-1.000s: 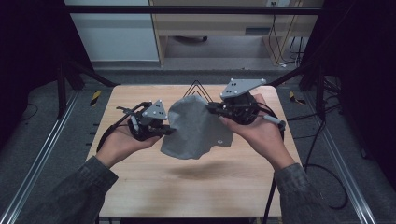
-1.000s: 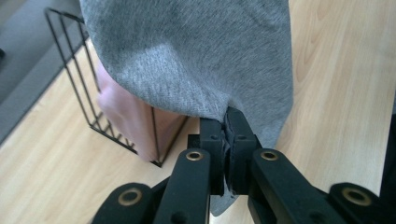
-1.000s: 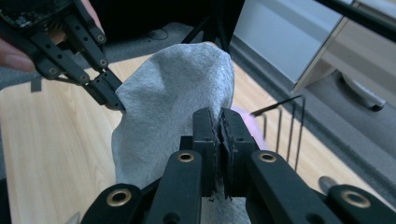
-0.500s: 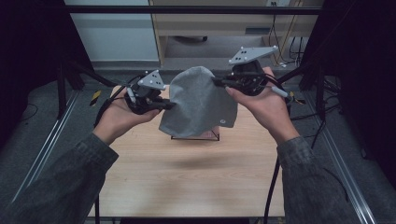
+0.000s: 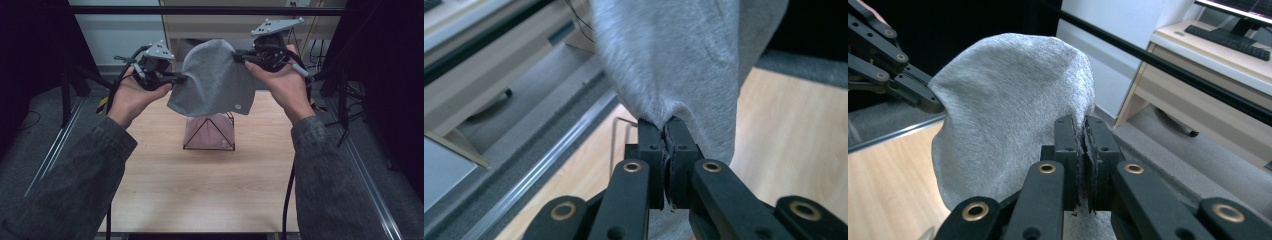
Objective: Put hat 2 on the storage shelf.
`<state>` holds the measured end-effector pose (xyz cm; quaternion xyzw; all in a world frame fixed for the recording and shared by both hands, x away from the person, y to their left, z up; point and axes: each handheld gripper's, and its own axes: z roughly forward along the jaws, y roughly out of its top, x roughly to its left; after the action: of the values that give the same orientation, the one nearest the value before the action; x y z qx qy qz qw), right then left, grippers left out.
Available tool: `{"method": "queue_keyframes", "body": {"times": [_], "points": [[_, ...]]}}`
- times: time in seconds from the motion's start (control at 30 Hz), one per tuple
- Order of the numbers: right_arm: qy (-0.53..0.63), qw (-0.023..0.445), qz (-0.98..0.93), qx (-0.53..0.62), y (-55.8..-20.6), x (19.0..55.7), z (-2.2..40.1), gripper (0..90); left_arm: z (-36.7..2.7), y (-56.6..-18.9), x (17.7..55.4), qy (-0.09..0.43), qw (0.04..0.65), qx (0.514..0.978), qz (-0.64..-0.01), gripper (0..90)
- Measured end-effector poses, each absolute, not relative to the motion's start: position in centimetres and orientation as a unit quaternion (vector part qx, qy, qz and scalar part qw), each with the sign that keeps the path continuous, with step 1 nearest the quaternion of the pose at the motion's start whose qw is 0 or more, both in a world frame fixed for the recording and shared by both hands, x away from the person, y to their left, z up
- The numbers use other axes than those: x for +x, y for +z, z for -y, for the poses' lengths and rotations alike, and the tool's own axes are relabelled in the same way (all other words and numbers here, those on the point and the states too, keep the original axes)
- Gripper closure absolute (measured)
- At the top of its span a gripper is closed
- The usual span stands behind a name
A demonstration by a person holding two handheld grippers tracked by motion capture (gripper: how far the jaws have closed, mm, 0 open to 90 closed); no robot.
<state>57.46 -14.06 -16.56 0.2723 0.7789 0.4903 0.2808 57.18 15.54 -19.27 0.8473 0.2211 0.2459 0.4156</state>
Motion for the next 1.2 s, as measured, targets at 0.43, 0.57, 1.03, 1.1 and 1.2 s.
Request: {"method": "queue_keyframes", "body": {"times": [0.43, 0.57, 1.03, 1.1, 1.2], "points": [[0.489, 0.280, -0.770, 0.299, -17.4, 62.4, 14.9, 86.1, -15.1, -20.1, 61.8, 0.263, 0.414, 0.837, -0.242, 87.8], [0.484, 0.279, -0.773, 0.301, -18.2, 63.5, 14.9, 86.1, -15.1, -20.9, 62.8, 0.264, 0.410, 0.838, -0.246, 87.9], [0.465, 0.274, -0.786, 0.301, -19.8, 64.7, 14.1, 86.1, -15.0, -22.7, 64.9, 0.265, 0.402, 0.838, -0.256, 87.9], [0.465, 0.273, -0.787, 0.301, -19.8, 64.7, 14.0, 86.0, -14.9, -22.8, 64.9, 0.264, 0.403, 0.839, -0.255, 87.9], [0.465, 0.271, -0.787, 0.302, -20.1, 64.7, 14.0, 86.0, -14.9, -23.1, 65.1, 0.264, 0.400, 0.839, -0.257, 87.9]]}}
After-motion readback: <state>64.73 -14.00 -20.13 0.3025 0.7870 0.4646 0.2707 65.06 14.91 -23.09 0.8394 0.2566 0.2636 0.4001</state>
